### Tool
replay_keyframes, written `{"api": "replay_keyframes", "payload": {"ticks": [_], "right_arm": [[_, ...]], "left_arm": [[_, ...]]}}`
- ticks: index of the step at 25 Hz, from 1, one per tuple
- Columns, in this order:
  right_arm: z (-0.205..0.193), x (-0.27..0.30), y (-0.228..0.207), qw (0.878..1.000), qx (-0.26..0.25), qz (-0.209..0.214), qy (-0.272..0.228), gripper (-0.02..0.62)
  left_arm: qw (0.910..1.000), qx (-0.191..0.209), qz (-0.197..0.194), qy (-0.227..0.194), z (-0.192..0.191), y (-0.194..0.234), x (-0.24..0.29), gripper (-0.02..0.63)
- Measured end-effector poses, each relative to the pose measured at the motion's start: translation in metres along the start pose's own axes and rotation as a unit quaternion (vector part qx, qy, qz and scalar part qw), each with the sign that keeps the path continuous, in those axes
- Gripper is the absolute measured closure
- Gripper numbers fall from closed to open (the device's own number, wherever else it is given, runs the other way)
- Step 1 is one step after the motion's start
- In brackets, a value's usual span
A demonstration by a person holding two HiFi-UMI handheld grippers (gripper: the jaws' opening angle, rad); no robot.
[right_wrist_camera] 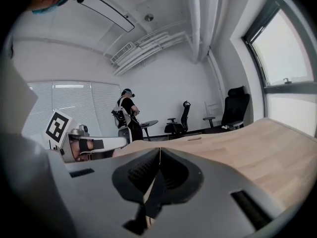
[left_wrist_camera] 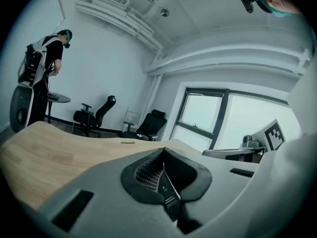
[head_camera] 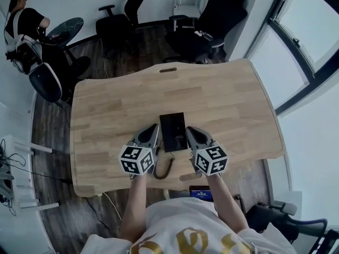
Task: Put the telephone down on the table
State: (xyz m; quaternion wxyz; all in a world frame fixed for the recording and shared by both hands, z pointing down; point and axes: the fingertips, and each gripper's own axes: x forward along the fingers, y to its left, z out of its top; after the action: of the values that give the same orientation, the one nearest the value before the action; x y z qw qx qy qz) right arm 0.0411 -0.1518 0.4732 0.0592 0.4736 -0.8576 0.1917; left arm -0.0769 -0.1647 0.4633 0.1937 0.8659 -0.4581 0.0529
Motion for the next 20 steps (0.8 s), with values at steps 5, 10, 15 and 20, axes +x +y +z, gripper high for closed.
{"api": "replay_keyframes", "payload": {"ticks": [5,10,15,20], "right_arm": [[0.007,-0.022,0.008,0.999,-0.022,-0.030,-0.013,0.583],[0.006,-0.038,0.009,0.999,-0.031,-0.037,-0.013,0.583],[0.012,-0.045,0.007,0.999,-0.027,-0.039,-0.020,0.584],[0.014,-0.045,0.011,0.999,-0.032,-0.033,-0.022,0.584]], "left_arm": [[0.9999,0.013,-0.004,-0.002,0.001,-0.018,-0.014,0.597],[0.9996,0.027,0.011,-0.001,0.000,-0.024,-0.022,0.597],[0.9994,0.030,0.017,-0.008,0.004,-0.027,-0.029,0.597],[0.9988,0.043,0.021,-0.006,0.005,-0.026,-0.032,0.597]]}}
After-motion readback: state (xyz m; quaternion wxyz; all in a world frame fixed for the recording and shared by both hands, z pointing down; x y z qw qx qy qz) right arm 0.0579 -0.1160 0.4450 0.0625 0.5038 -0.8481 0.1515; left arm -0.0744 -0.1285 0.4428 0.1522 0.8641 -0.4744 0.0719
